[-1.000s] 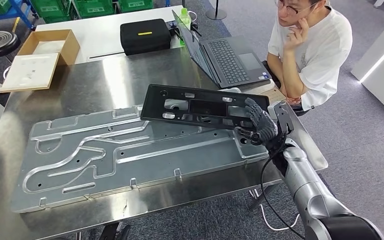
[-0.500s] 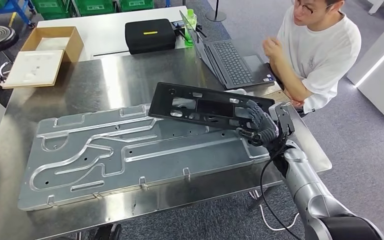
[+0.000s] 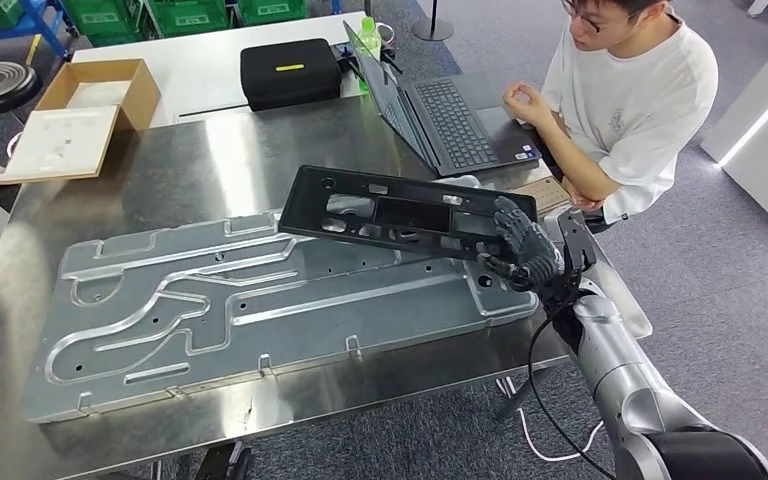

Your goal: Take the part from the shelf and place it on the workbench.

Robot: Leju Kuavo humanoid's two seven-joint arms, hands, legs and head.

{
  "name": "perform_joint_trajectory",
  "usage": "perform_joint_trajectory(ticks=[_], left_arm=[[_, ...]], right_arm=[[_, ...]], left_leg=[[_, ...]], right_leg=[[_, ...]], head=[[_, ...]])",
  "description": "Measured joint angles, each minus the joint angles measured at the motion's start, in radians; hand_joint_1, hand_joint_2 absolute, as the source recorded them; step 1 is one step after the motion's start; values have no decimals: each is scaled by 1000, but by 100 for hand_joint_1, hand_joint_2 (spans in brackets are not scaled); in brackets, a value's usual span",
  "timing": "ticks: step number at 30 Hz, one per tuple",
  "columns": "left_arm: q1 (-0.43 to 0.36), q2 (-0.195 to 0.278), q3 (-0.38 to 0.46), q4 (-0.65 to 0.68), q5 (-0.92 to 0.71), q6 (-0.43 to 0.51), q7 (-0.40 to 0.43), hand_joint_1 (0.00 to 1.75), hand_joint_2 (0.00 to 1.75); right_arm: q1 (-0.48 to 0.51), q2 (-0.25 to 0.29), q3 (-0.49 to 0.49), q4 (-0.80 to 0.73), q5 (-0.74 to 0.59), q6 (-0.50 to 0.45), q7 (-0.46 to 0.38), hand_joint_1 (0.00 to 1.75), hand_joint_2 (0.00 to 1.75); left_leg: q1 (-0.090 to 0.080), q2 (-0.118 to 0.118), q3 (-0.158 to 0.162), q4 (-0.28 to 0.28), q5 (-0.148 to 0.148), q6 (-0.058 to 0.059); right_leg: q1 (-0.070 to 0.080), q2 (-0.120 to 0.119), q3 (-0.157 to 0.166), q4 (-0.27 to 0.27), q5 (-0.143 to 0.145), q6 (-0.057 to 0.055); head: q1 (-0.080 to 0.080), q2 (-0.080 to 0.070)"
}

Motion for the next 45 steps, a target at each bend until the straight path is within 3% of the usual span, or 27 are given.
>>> perform_joint_trajectory(ticks=[1, 2, 3, 4, 6, 8, 12, 13, 15, 17, 18, 20, 22, 24, 27, 29, 31, 33, 34, 35, 37, 39, 41, 43, 45], left_arm=[[2, 0, 0, 0, 3, 0, 0, 0, 0], [4, 0, 0, 0, 5, 1, -1, 0, 0], [6, 0, 0, 0, 6, 2, -1, 0, 0], [6, 0, 0, 0, 7, 3, -2, 0, 0], [3, 1, 0, 0, 7, 6, -4, 0, 0], [1, 1, 0, 0, 6, 9, -6, 0, 0], [0, 0, 0, 0, -16, 11, -7, 0, 0], [-2, -2, 0, 0, -23, 11, -5, 0, 0], [-7, -5, 0, 0, -33, 11, 0, 0, 0], [-9, -8, 0, 0, -36, 11, 3, 0, 0], [-9, -9, 0, 0, -36, 10, 4, 0, 0], [-8, -11, 0, 0, -36, 10, 6, 0, 0], [-10, -14, 0, 0, -36, 8, 6, 0, 0], [-13, -16, 0, 0, -37, 8, 7, 0, 0], [-10, -16, 0, 0, -37, 7, 8, 0, 0], [-11, -16, 0, 0, -37, 7, 8, 0, 0], [-13, -16, 0, 0, -37, 7, 8, 0, 0], [-12, -17, 0, 0, -38, 7, 8, 0, 0], [-11, -17, 0, 0, -38, 7, 8, 0, 0], [-11, -17, 0, 0, -39, 7, 8, 0, 0], [-12, -17, 0, 0, -39, 7, 8, 0, 0], [-14, -17, 0, 0, -39, 7, 8, 0, 0], [-13, -17, 0, 0, -40, 7, 8, 0, 0], [-12, -17, 0, 0, -42, 7, 8, 0, 0], [-14, -18, 0, 0, -44, 7, 8, 0, 0]], right_arm=[[18, 4, 5, -31, 26, -63, -44, 0, 0], [37, 9, 11, -72, 57, -133, -74, 0, 0], [56, 17, 20, -119, 89, -197, -85, 0, 0], [73, 24, 32, -170, 126, -256, -85, 0, 0], [95, 37, 68, -270, 204, -355, -72, 0, 0], [106, 44, 112, -360, 304, -459, -51, 0, 0], [122, 50, 211, -508, 714, -815, 27, 0, 0], [125, 49, 238, -543, 809, -890, 50, 0, 0], [134, 44, 286, -601, 912, -967, 84, 0, 0], [149, 38, 314, -637, 936, -985, 98, 0, 0], [154, 35, 322, -650, 942, -990, 100, 0, 0], [157, 28, 329, -674, 946, -996, 102, 0, 0], [154, 22, 333, -697, 947, -998, 102, 0, 0], [153, 19, 338, -714, 948, -999, 102, 0, 0], [153, 17, 346, -731, 950, -1001, 102, 0, 0], [152, 16, 349, -740, 950, -1003, 102, 0, 0], [153, 16, 350, -743, 951, -1004, 102, 0, 0], [155, 15, 353, -744, 953, -1004, 102, 0, 0], [155, 15, 355, -744, 954, -1004, 102, 0, 0], [155, 15, 356, -745, 955, -1004, 102, 0, 0], [155, 15, 357, -748, 957, -1004, 102, 0, 0], [153, 15, 357, -751, 957, -1004, 102, 0, 0], [153, 15, 357, -752, 958, -1004, 102, 0, 0], [151, 15, 357, -753, 960, -1004, 103, 0, 0], [151, 15, 357, -755, 962, -1005, 104, 0, 0]], left_leg=[[1, 0, -30, 62, -23, -2], [2, 0, -49, 98, -28, -3], [2, 0, -49, 93, -13, -3], [2, 0, -30, 51, 19, 0], [0, 1, 32, -88, 87, 8], [-5, -1, 67, -171, 112, 16], [-5, -10, 71, -193, 119, 34], [-4, -12, 73, -198, 122, 40], [-4, -18, 74, -201, 125, 47], [-5, -30, 74, -200, 124, 49], [-5, -38, 74, -198, 124, 48], [-4, -57, 74, -193, 122, 45], [-5, -73, 69, -185, 117, 37], [-2, -87, 61, -180, 116, 27], [2, -108, 54, -177, 114, 10], [0, -85, 27, -118, 80, 3], [0, -40, -32, 1, 24, -1], [2, -15, -71, 76, 6, -2], [2, -7, -65, 64, 23, -1], [2, 1, -41, 16, 52, 2], [-4, 39, 25, -113, 103, 10], [-13, 60, 54, -176, 117, 20], [-15, 42, 53, -181, 121, 30], [-11, 23, 56, -189, 128, 41], [-8, 5, 59, -195, 133, 50]], right_leg=[[1, -1, -1, 1, -1, -2], [2, -2, -2, 2, -1, -2], [3, -1, -2, 4, -3, -3], [3, 1, -2, 7, -4, -3], [5, 4, -2, 11, -8, 0], [7, 5, -6, 13, -9, 8], [3, -1, -14, 26, -21, 27], [2, -1, -28, 57, -42, 31], [2, 1, -80, 171, -103, 35], [-1, 1, -132, 276, -138, 38], [-2, 2, -138, 285, -128, 38], [-5, 12, -96, 194, -64, 36], [-8, 50, -38, 73, -17, 32], [-7, 71, -19, 28, -14, 30], [-7, 42, -10, 16, -12, 16], [-10, 19, -2, 4, -8, 6], [-4, -5, 1, 3, -11, 0], [2, -29, 1, 7, -16, -4], [3, -41, 2, 8, -18, -4], [4, -51, 3, 10, -21, -3], [8, -72, 7, 13, -26, 2], [12, -88, 9, 14, -29, 10], [13, -104, 12, 12, -31, 18], [9, -84, 6, 31, -48, 29], [5, -33, -35, 120, -100, 36]], head=[[0, 0], [0, 0], [0, 0], [0, 0], [0, 0], [0, 0], [0, 0], [0, 0], [0, 0], [0, 0], [0, 0], [0, 0], [0, 0], [0, 0], [0, 0], [-2, 0], [-3, 0], [-3, 0], [-3, 0], [-4, 0], [-3, 0], [-3, 0], [-3, 0], [-3, 0], [-3, 0]])
